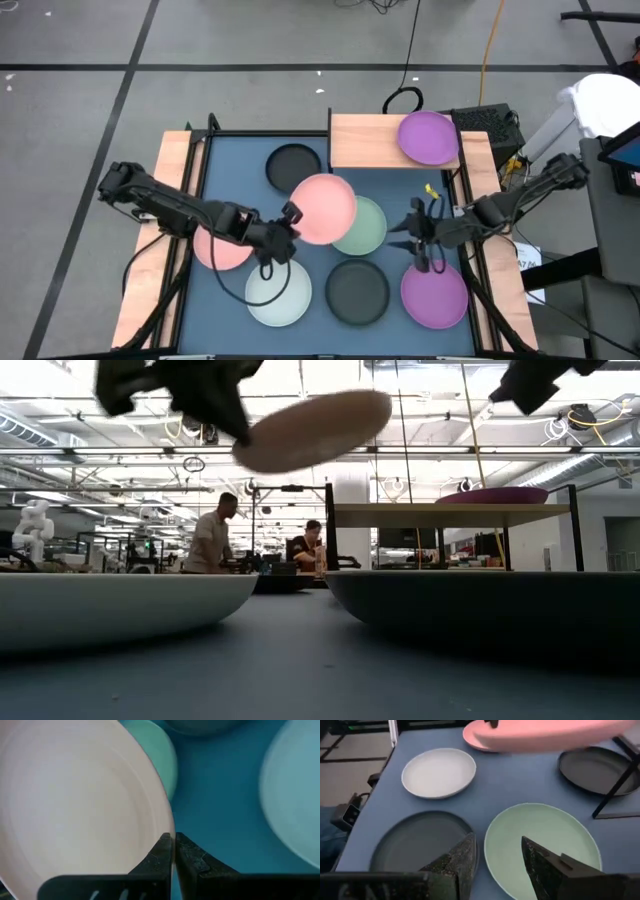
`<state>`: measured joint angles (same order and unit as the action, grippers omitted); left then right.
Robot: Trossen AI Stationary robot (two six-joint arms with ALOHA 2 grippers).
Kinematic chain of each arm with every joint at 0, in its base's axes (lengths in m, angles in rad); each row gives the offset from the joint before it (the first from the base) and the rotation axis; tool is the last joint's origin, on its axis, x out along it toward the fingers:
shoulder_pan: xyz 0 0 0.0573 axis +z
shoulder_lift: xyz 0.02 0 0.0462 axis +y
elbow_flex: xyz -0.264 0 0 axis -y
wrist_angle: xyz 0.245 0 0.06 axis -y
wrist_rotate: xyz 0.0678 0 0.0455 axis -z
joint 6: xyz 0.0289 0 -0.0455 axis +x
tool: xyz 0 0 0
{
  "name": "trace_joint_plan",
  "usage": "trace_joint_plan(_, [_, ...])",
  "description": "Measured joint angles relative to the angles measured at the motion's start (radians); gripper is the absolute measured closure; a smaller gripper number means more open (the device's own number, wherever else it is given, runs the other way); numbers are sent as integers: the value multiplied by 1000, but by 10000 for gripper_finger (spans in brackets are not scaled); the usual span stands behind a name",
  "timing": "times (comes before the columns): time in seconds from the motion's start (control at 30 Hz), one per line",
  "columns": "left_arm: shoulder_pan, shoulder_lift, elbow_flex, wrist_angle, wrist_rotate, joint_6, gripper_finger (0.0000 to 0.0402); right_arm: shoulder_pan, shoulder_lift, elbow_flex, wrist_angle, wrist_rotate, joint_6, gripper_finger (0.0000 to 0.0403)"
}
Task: Place and stack plates onto a shelf
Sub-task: Put the right pink plate on the shelf
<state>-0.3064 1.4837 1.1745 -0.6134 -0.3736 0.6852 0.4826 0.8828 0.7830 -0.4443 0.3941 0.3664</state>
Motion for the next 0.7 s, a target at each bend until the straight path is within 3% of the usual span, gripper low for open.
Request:
trace_joint_plan(0.37, [127,0,139,213,10,191,393,61,-22,0,-31,54,3,312])
trace_joint_plan(0.7, [247,44,142,571,161,291,393,61,-22,0,-31,58,-15,330])
